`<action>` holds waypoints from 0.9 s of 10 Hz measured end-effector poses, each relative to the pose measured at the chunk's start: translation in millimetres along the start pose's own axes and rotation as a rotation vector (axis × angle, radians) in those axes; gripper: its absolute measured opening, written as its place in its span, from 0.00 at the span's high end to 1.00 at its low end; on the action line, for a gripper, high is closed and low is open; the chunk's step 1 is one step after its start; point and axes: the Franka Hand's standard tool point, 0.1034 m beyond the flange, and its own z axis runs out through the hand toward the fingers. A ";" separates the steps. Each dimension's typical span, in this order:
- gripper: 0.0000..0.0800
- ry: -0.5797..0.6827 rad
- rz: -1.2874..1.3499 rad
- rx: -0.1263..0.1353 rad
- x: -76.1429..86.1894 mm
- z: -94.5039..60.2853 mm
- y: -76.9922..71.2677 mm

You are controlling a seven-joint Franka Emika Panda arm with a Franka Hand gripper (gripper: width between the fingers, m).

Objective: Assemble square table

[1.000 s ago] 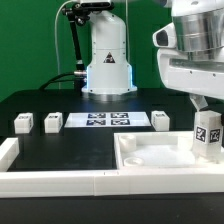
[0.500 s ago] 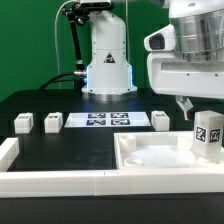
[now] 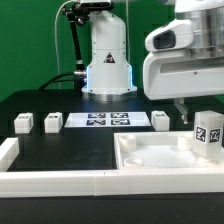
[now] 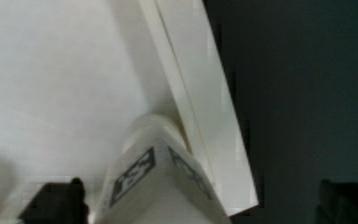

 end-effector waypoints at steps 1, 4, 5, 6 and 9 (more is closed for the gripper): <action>0.19 0.000 -0.070 -0.001 0.2 0.3 1.0; 0.19 0.028 -0.347 -0.029 4.1 0.6 2.1; 0.19 0.044 -0.440 -0.046 5.6 1.6 2.4; 0.19 0.062 -0.553 -0.061 9.0 0.4 2.2; 0.19 0.067 -0.736 -0.077 14.6 -2.8 6.4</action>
Offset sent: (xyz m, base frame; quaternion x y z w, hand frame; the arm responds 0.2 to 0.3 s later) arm 0.0048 -0.0173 -0.0038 -0.1062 0.0760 -0.3248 0.9367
